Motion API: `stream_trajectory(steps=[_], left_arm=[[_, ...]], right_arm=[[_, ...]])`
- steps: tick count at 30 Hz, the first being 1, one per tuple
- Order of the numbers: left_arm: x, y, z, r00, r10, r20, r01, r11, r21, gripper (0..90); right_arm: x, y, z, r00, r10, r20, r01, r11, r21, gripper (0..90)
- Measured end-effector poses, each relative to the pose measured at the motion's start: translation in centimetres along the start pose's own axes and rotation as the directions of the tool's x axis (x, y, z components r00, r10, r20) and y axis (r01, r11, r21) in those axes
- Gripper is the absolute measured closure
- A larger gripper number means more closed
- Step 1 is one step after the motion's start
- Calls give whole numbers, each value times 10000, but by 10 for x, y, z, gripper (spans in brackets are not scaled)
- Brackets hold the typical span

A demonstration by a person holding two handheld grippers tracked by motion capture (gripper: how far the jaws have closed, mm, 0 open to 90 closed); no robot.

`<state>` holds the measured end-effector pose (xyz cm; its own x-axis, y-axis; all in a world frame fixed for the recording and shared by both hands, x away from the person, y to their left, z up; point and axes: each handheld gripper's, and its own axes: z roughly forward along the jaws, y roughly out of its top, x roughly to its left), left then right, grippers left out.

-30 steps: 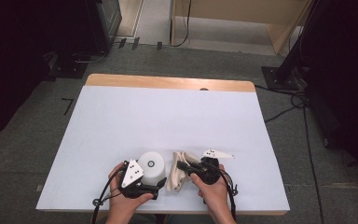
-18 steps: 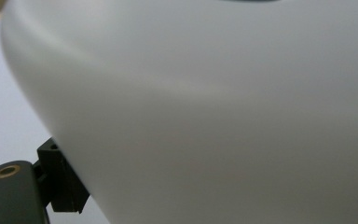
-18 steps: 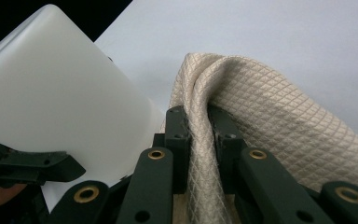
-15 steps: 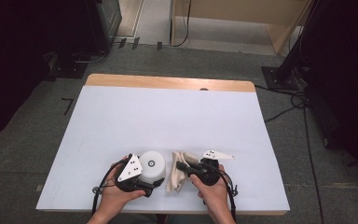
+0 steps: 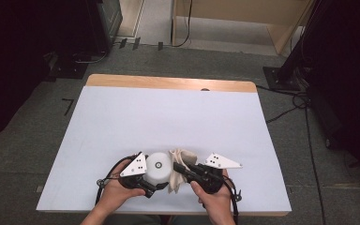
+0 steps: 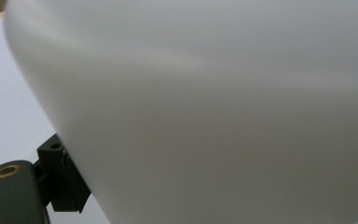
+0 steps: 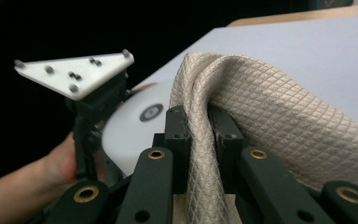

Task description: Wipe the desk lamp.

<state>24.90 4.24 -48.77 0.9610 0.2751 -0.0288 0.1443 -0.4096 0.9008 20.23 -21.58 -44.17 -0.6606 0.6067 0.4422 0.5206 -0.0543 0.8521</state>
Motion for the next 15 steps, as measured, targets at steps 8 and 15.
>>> stream_trajectory(steps=[8,15], left_arm=[[0,0,0,10000,-31,8,31,10000,-20,81],[0,0,0,10000,-35,8,35,10000,-44,81]], right_arm=[[-21,-35,21,9859,1486,768,-1555,9833,942,806],[-31,-48,30,9769,1761,1212,-1963,9634,1827,804]])
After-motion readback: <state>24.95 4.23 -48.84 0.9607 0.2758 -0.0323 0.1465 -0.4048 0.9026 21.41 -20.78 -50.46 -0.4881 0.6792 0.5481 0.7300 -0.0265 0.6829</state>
